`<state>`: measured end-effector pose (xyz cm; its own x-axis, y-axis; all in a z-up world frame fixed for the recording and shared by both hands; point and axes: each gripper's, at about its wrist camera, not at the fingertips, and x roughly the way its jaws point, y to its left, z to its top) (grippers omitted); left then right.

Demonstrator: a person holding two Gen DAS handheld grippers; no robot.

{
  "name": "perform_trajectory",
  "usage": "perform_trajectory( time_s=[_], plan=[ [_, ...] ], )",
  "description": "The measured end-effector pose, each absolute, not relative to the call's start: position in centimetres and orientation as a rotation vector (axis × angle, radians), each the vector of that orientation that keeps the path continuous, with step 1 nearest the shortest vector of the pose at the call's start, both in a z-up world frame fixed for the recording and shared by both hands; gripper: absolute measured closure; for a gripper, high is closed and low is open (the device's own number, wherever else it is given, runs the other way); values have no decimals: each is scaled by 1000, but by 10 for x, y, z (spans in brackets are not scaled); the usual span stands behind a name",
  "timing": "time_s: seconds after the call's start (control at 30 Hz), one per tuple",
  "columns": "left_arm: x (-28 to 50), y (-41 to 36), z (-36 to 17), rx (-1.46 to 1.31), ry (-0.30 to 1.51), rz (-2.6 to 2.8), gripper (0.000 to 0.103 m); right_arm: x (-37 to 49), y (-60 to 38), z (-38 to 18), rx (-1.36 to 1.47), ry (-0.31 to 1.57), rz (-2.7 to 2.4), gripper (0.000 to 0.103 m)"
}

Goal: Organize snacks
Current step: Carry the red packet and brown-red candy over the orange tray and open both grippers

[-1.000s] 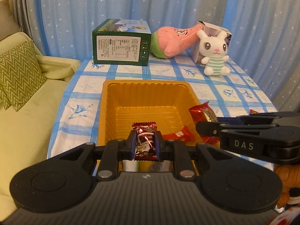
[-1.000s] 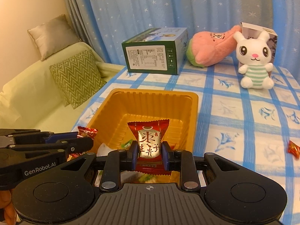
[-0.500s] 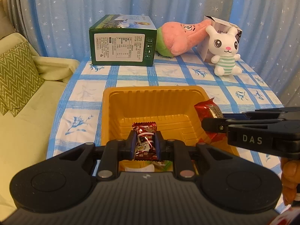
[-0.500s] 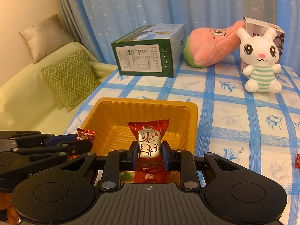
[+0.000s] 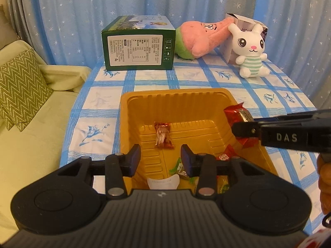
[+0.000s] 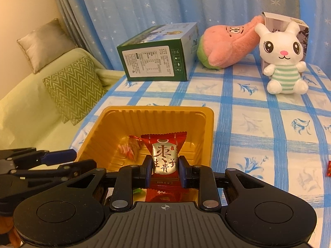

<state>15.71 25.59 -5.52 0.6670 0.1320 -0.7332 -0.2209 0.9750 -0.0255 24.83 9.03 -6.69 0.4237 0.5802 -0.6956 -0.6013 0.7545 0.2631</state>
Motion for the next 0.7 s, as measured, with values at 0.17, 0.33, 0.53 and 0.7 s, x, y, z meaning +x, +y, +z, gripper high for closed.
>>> perform_trajectory(
  time_s=[0.17, 0.33, 0.53, 0.7],
  plan=[
    [153, 254, -53, -120, 812, 194, 63, 248, 96, -61, -18, 851, 744, 76],
    [148, 254, -52, -124, 813, 200, 59, 253, 103, -55, 29, 838, 788, 75],
    [132, 253, -47, -129, 800, 217, 46, 249, 89, -48, 65, 817, 753, 34],
    [116, 243, -37, -156, 782, 217, 41, 234, 63, -46, 83, 839, 711, 34]
  ],
)
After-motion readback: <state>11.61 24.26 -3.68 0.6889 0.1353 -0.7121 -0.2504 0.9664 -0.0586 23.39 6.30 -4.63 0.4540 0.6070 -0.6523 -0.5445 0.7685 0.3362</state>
